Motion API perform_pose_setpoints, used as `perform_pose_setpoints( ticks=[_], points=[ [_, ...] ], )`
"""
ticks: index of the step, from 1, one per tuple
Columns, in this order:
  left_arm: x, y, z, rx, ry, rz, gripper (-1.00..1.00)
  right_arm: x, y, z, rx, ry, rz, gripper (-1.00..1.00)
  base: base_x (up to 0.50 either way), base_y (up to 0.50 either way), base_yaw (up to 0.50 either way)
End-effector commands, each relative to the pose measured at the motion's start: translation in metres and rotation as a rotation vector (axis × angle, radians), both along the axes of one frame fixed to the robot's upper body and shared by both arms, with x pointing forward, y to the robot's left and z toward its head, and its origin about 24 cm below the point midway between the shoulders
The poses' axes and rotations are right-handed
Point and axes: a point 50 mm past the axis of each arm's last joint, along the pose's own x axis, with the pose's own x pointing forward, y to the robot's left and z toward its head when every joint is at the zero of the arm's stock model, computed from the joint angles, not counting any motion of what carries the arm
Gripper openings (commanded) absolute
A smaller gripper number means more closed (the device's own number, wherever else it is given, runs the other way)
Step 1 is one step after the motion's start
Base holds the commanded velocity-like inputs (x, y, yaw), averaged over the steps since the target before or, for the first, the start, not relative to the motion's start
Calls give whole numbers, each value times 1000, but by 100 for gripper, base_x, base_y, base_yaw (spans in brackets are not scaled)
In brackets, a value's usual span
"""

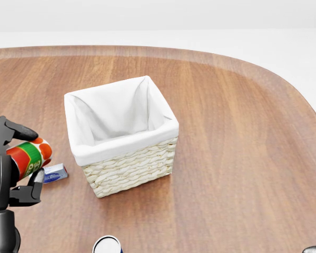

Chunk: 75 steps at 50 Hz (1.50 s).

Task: Pick up the tomato sauce, and put it in the basket.

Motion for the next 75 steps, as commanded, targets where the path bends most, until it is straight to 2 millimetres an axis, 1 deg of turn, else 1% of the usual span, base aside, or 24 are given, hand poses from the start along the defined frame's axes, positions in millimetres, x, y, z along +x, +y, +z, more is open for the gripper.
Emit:
perform_pose_setpoints(
  ticks=[1,11,12,14,15,18,22,24,29,31,33,34,36,39,43,44,45,48,49,53,57,62,67,75],
  points=[
    [-7,-7,36,-27,-116,-18,-100,1,1,1,-2,-3,3,100,0,0,0],
    [20,-41,82,69,-85,-200,-100,2,2,1,-1,-10,9,100,0,0,0],
    [24,-48,100,84,-135,-230,-100,2,2,1,-2,-5,8,100,0,0,0],
    [35,-54,118,112,-173,-247,-100,1,3,-1,-4,4,6,100,0,0,0],
    [36,-54,119,113,-175,-249,-100,1,3,-1,-4,6,6,100,0,0,0],
    [46,-61,151,165,-230,-273,-100,0,1,-1,-1,5,2,100,0,0,0],
    [52,-72,176,152,-271,-338,-100,0,3,-3,-1,9,4,100,0,0,0],
    [60,-76,177,176,-265,-329,-100,1,3,-3,0,8,5,100,0,0,0],
    [105,-80,187,138,-228,-272,-100,0,2,-3,3,8,5,100,0,0,0],
    [130,-82,182,159,-155,-215,-100,0,2,-2,6,1,6,100,0,0,0],
    [141,-83,170,235,-105,-163,-100,0,3,-2,7,-9,8,100,0,0,0],
    [145,-84,168,164,-81,-179,-100,1,3,-2,8,-11,9,100,0,0,0],
    [163,-84,159,209,-25,-98,-100,1,4,-2,6,-15,14,100,0,0,0],
    [171,-90,155,269,25,-92,-100,1,3,-2,11,-16,13,100,0,0,0],
    [173,-94,151,409,83,-55,-100,1,2,-1,10,-16,13,100,0,0,0],
    [175,-98,147,317,153,-132,-100,0,2,-1,13,-18,14,100,0,0,0],
    [175,-98,143,401,157,-110,-100,0,1,-1,13,-14,12,100,0,0,0],
    [176,-95,130,403,256,-126,-100,0,1,0,13,-19,13,100,0,0,0],
    [176,-93,131,475,238,-91,-100,0,1,0,13,-21,15,100,0,0,0],
    [177,-89,132,503,304,-98,-100,1,2,-1,12,-18,16,100,0,0,0],
    [177,-84,113,468,530,-141,-100,-1,0,0,16,-21,15,100,0,0,0],
    [176,-79,100,571,611,-124,-100,-1,0,0,17,-15,15,100,0,0,0],
    [172,-76,72,581,757,-173,-100,0,0,1,14,-17,17,100,0,0,0],
    [172,-76,72,550,773,-193,-100,0,0,1,16,-19,17,100,0,0,0]
  ],
)
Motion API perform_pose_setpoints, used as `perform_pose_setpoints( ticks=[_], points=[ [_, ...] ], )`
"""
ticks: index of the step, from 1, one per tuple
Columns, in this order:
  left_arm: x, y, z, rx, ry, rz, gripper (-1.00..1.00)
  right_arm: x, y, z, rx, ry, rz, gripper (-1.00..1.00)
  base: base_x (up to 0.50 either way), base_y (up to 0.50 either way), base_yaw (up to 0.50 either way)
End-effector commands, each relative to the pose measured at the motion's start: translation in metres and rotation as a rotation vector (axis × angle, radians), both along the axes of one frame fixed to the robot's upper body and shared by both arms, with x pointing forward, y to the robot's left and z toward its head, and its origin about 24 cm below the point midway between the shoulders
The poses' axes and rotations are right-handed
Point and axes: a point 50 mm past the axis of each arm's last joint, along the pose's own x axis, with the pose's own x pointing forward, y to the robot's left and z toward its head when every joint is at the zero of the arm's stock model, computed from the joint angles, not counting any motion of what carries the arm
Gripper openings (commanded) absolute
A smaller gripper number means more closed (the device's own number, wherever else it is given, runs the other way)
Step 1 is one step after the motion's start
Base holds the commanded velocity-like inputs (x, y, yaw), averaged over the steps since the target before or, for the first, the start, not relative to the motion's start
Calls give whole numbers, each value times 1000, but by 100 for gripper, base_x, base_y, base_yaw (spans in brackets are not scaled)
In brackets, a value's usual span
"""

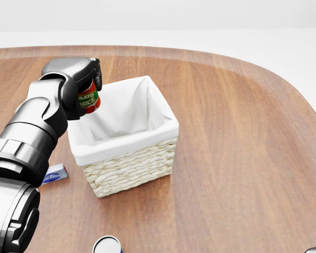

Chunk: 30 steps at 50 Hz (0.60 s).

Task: Pick up the tomato sauce, and put it in the basket.

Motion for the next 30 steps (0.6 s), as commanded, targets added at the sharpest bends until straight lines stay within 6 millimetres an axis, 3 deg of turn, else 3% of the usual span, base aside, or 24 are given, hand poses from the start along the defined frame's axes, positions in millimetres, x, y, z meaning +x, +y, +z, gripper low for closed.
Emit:
perform_pose_setpoints(
  ticks=[1,30],
  points=[
    [-2,4,-13,42,99,-2,-100,0,-1,1,1,3,0,100,0,0,0],
    [-4,-8,-26,-18,64,-46,-100,-1,2,-4,1,4,3,100,0,0,0]
  ],
)
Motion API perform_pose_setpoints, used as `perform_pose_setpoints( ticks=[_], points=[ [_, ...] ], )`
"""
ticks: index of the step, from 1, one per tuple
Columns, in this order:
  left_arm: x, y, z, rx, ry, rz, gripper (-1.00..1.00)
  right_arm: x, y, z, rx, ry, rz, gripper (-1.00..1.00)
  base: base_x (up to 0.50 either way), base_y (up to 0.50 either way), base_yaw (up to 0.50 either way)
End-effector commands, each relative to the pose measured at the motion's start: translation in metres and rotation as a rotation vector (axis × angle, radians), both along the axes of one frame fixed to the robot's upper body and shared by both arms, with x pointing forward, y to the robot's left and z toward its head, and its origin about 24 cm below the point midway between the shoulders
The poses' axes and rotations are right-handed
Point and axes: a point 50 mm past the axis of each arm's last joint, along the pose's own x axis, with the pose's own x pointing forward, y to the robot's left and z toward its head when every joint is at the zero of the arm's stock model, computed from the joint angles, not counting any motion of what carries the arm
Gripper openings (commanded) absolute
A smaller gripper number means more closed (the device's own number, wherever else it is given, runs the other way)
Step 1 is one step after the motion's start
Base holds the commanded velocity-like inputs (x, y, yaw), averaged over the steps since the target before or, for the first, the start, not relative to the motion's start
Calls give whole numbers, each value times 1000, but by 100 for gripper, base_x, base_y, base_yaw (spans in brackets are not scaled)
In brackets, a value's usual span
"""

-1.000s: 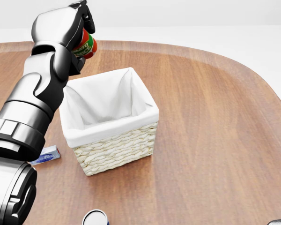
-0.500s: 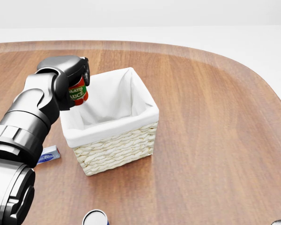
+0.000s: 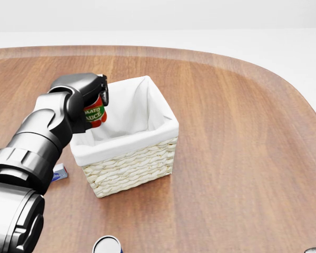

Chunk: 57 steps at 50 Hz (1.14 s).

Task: Pick up the tomato sauce, and put it in the basket.

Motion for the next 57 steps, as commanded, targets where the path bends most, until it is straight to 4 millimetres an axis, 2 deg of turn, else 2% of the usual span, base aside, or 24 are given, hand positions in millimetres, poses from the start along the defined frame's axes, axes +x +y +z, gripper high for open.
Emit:
perform_pose_setpoints(
  ticks=[1,10,11,12,13,26,30,34,37,43,47,48,49,50,51,52,53,57],
  points=[
    [0,-4,1,5,-41,-15,-100,-1,3,-5,0,4,1,100,0,0,0],
    [0,-5,1,2,-53,-21,-100,0,1,-1,0,3,1,100,0,0,0],
    [0,-5,1,-2,-57,-27,-51,0,1,-1,1,3,1,100,0,0,0],
    [0,-6,1,-2,-57,-27,-51,0,1,-1,1,3,1,100,0,0,0],
    [1,-5,4,-23,-79,-19,100,0,3,-4,0,7,0,100,0,0,0],
    [1,-3,5,-42,-83,-19,100,0,4,-7,-2,5,3,100,0,0,0],
    [1,-3,7,-38,-86,-21,100,1,1,-1,-1,2,2,100,0,0,0],
    [1,-2,7,-36,-92,-19,100,0,3,-6,-2,3,3,100,0,0,0],
    [1,-1,7,-33,-93,-16,100,1,0,-1,-2,2,3,100,0,0,0],
    [2,0,9,-40,-104,-17,100,0,3,-5,-3,3,3,100,0,0,0],
    [3,-16,24,-221,-160,-68,100,1,3,-6,-3,5,3,100,0,0,0],
    [3,-28,32,-352,-188,-97,100,2,2,-3,-2,5,3,100,0,0,0],
    [3,-31,34,-409,-206,-95,100,2,1,-2,-2,6,3,100,0,0,0],
    [3,-33,33,-400,-240,-93,100,2,1,-1,-2,5,2,100,0,0,0],
    [1,-32,26,-311,-289,-95,100,2,1,-1,-1,5,3,100,0,0,0],
    [0,-33,17,-313,-270,-93,100,2,1,0,-2,6,2,100,0,0,0],
    [-3,-35,3,-399,-198,-87,100,3,2,-1,-3,8,4,100,0,0,0],
    [-4,-32,6,-497,-218,-80,100,5,3,0,-4,12,5,100,0,0,0]
  ],
)
